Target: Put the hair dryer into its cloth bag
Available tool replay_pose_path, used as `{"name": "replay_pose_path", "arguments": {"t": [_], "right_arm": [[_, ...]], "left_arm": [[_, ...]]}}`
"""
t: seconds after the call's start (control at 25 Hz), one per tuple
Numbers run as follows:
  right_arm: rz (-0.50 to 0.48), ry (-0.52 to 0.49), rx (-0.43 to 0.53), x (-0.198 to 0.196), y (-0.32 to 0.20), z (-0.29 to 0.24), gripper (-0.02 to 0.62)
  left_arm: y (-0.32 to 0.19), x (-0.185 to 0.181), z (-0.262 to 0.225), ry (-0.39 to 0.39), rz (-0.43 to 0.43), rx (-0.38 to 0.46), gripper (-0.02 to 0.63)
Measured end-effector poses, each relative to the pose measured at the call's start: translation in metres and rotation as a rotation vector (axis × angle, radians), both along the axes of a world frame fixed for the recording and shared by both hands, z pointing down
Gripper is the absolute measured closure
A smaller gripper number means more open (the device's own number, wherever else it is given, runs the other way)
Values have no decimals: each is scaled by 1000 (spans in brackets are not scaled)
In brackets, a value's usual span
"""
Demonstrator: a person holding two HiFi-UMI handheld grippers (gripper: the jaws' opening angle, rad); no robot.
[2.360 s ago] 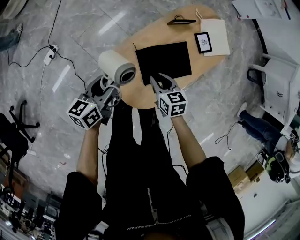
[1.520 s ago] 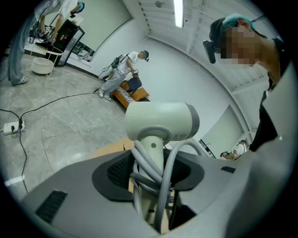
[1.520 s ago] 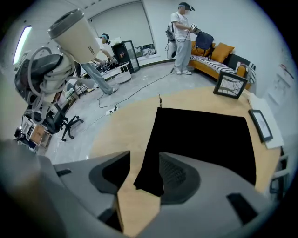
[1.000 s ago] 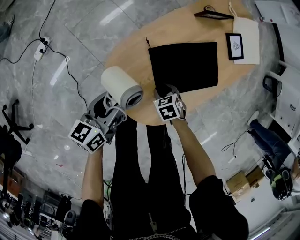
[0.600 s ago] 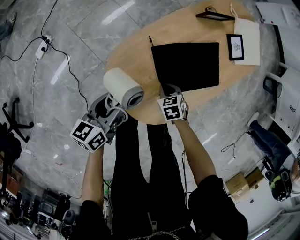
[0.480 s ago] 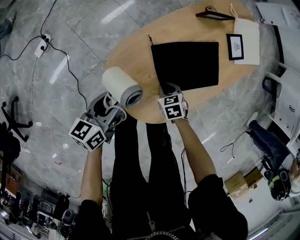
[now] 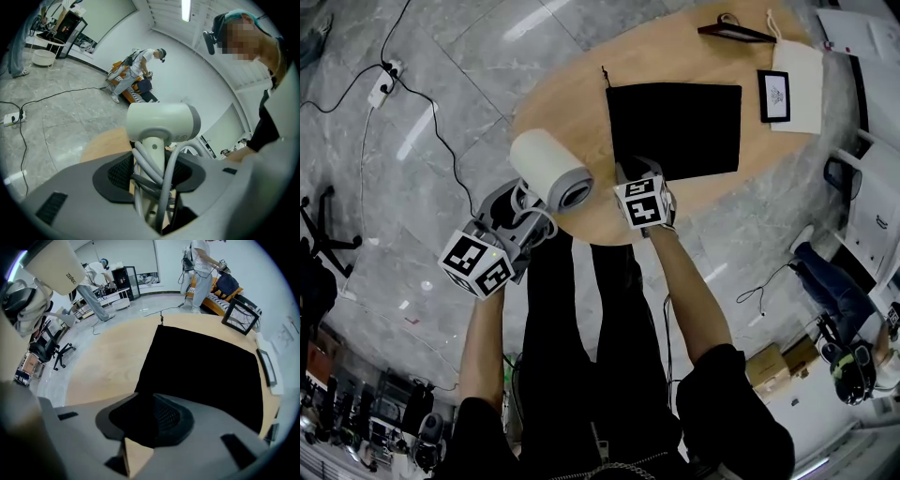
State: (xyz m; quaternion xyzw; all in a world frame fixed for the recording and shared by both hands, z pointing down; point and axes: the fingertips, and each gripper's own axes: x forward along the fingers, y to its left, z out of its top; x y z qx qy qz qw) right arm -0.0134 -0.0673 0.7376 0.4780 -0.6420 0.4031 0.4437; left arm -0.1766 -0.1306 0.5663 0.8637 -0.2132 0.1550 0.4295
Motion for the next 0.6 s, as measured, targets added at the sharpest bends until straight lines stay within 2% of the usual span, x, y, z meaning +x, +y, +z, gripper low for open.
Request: {"name": "replay_pose_path", "arguments": {"t": [0.16, 0.24, 0.36, 0.48, 0.6], "right_arm": [[-2, 24, -5, 0, -5, 1, 510], [3, 21, -3, 2, -6, -1, 553], [19, 16, 38, 6, -8, -12, 566], [46, -15, 81, 6, -9, -24, 566], [66, -62, 78, 7, -5, -23, 566]], "left_arm": [[2, 0, 3, -12, 17, -1, 397], [1, -1, 4, -13, 18, -1, 397], [1, 0, 5, -17, 17, 1, 397], [0, 0, 8, -25, 23, 2, 397], [-2, 2, 10, -26, 26, 1, 397]]}}
